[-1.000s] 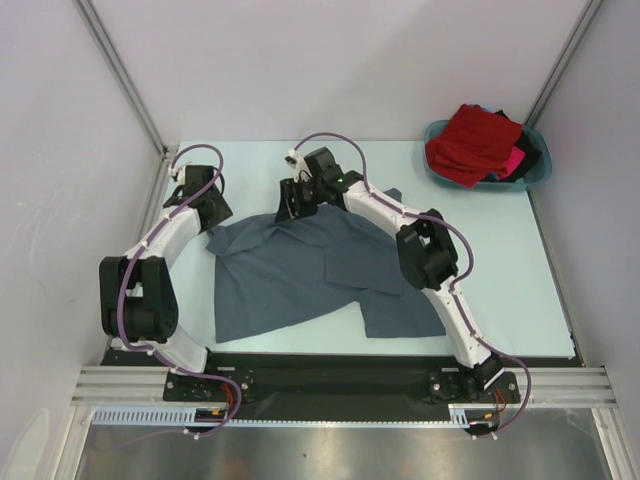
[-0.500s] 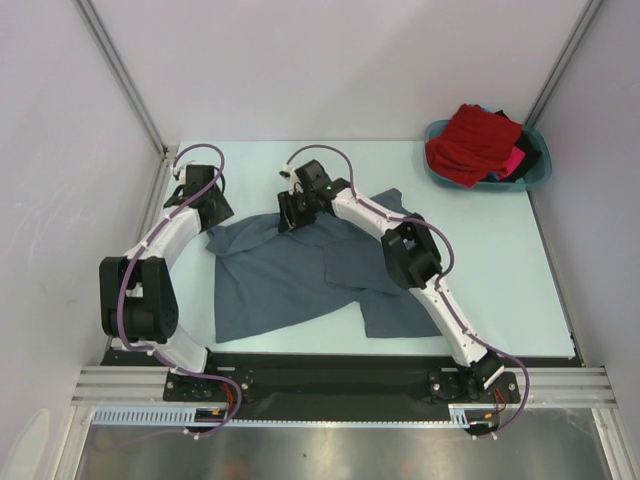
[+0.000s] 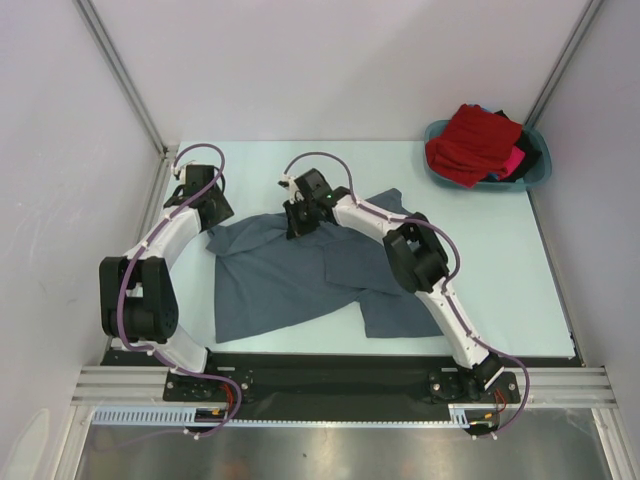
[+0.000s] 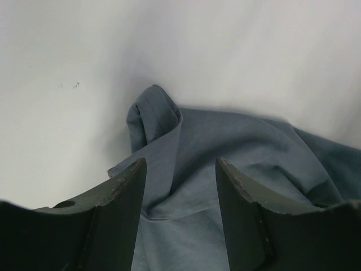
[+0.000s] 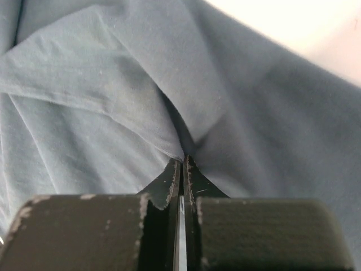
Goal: Fold and stack the t-shirts
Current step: Fold the tshirt
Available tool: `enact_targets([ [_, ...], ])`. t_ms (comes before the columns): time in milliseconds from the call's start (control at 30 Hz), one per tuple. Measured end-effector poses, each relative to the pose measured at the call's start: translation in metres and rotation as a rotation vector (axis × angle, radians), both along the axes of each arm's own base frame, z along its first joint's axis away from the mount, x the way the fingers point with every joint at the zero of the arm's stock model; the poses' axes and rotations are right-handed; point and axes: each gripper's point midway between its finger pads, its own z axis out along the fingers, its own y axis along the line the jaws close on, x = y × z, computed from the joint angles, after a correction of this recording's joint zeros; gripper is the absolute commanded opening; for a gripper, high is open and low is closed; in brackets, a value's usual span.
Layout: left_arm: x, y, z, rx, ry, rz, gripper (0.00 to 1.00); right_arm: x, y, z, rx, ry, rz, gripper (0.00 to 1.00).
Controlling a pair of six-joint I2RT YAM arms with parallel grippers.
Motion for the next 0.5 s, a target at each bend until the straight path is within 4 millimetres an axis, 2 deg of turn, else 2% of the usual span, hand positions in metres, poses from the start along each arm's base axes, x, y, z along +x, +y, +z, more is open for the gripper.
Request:
enact_targets([
  [233, 0.0, 0.0, 0.0, -0.001, 0.0, 0.0, 0.57, -0.015, -0.008, 0.001, -0.031, -0.016, 0.03, 0.0],
  [367, 0.0, 0.0, 0.0, -0.001, 0.0, -0.001, 0.57, -0.025, -0.013, 0.003, -0.064, -0.027, 0.055, 0.07],
  [500, 0.0, -0.001, 0.0, -0.006, 0.0, -0.005, 0.57, -0.034, -0.014, 0.01, -0.085, -0.041, 0.084, 0.09],
])
